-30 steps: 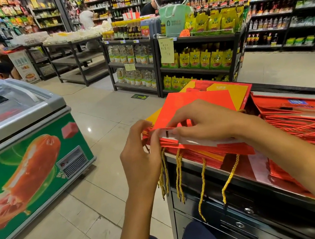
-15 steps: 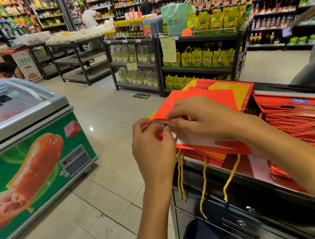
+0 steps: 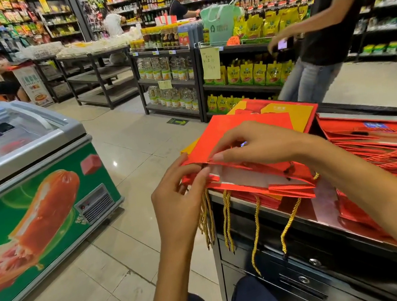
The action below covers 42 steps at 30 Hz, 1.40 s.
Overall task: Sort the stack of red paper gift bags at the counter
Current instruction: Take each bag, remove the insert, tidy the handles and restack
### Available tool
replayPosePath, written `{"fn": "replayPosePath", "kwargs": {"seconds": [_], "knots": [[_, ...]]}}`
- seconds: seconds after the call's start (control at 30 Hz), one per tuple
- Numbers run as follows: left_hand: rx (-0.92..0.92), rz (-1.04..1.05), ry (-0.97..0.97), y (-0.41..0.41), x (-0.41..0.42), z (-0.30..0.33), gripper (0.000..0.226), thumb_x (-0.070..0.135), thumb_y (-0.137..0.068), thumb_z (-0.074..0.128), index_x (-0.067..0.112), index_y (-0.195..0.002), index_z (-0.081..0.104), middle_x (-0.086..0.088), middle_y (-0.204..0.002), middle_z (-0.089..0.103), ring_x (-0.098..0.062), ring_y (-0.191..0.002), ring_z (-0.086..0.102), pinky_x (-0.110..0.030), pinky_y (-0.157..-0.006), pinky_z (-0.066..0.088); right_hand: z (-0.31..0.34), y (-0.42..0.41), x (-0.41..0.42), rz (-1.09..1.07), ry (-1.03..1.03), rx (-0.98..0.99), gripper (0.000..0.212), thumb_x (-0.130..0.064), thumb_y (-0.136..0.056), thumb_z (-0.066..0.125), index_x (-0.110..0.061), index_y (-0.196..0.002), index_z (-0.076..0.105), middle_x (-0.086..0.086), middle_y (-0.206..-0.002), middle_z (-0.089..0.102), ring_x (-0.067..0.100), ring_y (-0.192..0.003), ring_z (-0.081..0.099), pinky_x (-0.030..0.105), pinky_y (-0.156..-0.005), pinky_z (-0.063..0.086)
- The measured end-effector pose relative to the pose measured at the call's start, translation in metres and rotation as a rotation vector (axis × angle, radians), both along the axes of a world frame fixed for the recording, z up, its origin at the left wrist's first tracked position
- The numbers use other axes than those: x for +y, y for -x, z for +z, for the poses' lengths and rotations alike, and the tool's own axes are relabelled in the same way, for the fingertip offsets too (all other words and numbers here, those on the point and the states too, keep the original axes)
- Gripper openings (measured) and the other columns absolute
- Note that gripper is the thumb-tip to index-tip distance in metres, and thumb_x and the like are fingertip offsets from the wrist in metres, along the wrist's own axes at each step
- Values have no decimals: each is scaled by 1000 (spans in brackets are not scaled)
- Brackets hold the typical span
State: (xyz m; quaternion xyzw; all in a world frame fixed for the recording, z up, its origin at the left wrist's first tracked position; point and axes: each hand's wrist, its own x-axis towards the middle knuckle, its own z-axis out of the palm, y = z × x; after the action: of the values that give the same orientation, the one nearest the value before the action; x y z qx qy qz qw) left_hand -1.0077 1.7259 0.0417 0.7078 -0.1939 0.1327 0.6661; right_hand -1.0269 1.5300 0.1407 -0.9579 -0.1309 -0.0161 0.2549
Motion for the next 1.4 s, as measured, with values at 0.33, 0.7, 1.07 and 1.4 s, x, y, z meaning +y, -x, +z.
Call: {"fn": "replayPosePath", "kwargs": {"seconds": [0.33, 0.7, 1.07, 1.4], "knots": [[415, -19, 53, -16, -8, 9, 37, 45, -96, 66, 22, -123, 56, -8, -113, 70, -20, -90, 75, -42, -77, 65, -25, -6, -21, -43, -57, -97, 4, -21, -94, 74, -23, -94, 77, -8, -83, 75, 1, -75, 67, 20, -71, 48], [447, -60, 100, -8, -16, 0, 13, 22, -101, 64, 14, -111, 67, -14, -101, 74, -22, -77, 77, -35, -61, 63, -41, -14, -20, -103, -227, -323, 7, -16, -99, 66, -11, -101, 70, -1, -85, 73, 9, -78, 71, 33, -75, 56], [593, -266, 376, 37, -36, 9, 36, 24, -96, 70, 17, -129, 60, -14, -104, 77, -34, -92, 76, -46, -74, 65, -53, -2, -31, -283, 255, -6, 58, -65, -95, 50, -33, -143, 51, 1, -144, 53, 24, -133, 52, 45, -111, 41], [-122, 51, 184, 1, -29, 98, 25, 8, -100, 54, 23, -116, 65, 16, -93, 71, 5, -81, 66, -13, -71, 51, 4, 1, -27, -323, -694, -205, 40, -45, -105, 49, -33, -143, 51, -10, -135, 58, 7, -122, 58, 30, -102, 48]]}}
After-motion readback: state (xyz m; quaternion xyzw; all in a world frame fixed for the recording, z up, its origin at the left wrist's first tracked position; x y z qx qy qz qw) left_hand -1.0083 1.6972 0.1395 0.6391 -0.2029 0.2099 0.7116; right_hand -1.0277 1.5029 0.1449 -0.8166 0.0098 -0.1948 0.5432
